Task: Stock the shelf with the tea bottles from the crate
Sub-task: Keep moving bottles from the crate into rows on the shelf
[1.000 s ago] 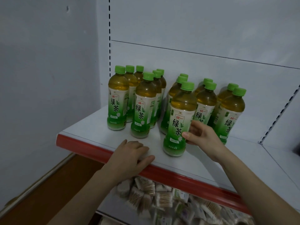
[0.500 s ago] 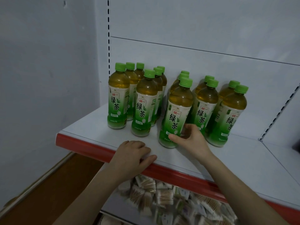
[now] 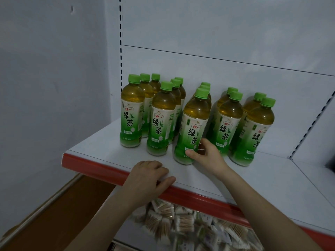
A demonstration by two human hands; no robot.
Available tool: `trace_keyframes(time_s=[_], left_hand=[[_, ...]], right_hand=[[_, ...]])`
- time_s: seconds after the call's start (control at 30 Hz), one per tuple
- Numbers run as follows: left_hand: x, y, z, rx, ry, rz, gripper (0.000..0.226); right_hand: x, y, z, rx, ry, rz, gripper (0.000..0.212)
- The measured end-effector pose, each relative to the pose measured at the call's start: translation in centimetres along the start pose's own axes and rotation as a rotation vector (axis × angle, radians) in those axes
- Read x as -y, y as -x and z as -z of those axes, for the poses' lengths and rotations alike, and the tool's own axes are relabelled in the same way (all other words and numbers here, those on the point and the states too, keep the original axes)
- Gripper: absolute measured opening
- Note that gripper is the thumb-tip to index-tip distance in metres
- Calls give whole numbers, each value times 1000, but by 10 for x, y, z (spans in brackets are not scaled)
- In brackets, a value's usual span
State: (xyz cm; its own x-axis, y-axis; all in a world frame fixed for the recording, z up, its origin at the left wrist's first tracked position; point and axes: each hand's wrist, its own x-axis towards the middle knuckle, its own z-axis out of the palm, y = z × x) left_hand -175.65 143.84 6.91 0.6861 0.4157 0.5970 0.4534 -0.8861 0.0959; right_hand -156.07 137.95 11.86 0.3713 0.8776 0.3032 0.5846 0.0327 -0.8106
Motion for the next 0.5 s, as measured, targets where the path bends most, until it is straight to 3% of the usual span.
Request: trace_keyframes(time_s=[0.5], left_hand=[[-1,-1,4,43,-28,0,45]], right_hand=[[-1,6,-3,-20,-3,-28,44]])
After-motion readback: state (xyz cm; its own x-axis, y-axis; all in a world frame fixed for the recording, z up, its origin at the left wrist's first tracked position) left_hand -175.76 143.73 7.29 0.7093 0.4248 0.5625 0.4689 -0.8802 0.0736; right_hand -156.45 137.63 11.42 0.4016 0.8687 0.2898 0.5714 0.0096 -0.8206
